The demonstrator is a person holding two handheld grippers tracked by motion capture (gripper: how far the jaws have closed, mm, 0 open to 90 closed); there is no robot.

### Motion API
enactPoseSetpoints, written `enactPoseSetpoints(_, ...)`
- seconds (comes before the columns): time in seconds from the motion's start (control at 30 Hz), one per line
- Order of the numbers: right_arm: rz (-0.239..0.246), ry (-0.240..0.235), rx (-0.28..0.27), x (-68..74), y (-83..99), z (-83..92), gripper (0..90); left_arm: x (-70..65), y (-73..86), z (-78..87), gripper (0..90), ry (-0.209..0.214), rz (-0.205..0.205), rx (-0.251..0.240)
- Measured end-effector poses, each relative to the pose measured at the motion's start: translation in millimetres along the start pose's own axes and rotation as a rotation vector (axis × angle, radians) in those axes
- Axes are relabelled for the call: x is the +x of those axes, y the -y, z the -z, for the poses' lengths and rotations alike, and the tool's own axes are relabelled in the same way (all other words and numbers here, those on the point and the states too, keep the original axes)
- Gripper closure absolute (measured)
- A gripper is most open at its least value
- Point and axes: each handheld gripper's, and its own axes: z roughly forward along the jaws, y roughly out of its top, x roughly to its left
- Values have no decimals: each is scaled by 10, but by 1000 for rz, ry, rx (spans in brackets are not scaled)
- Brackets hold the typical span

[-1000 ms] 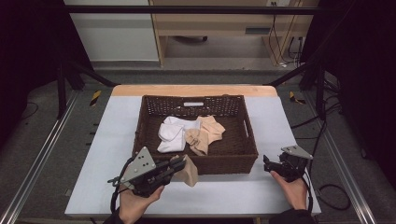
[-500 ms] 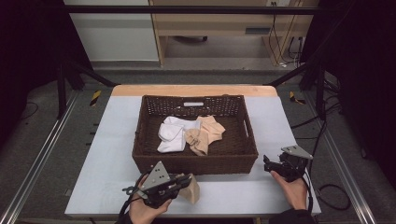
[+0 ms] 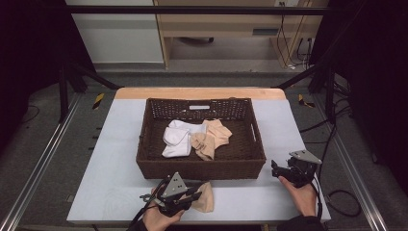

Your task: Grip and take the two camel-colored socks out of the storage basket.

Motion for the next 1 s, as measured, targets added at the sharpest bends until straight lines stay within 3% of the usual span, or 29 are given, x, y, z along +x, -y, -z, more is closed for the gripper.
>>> enactPoseSetpoints(0.17, 0, 1, -2, -7, 0, 2, 49, -30, -109, 156, 634, -18, 19, -77)
enactPoseSetpoints(0.47, -5, 2, 2, 0, -1, 3, 48, 3, -339, 435, 593, -49, 23, -181)
enactPoseSetpoints(0.63, 2, 6, 3, 1, 3, -1, 48, 129, -514, 530, 586, -81, 34, -230)
enactPoseSetpoints(0.73, -3, 5, 3, 0, 2, 1, 48, 226, -623, 549, 571, -106, 51, -235)
enactPoseSetpoints(0.87, -4, 6, 0, -1, 1, 4, 47, 362, -815, 561, 542, -157, 51, -242)
enactPoseSetpoints(1.0, -4, 7, -1, -1, 0, 5, 45, 499, -983, 542, 512, -181, 43, -240)
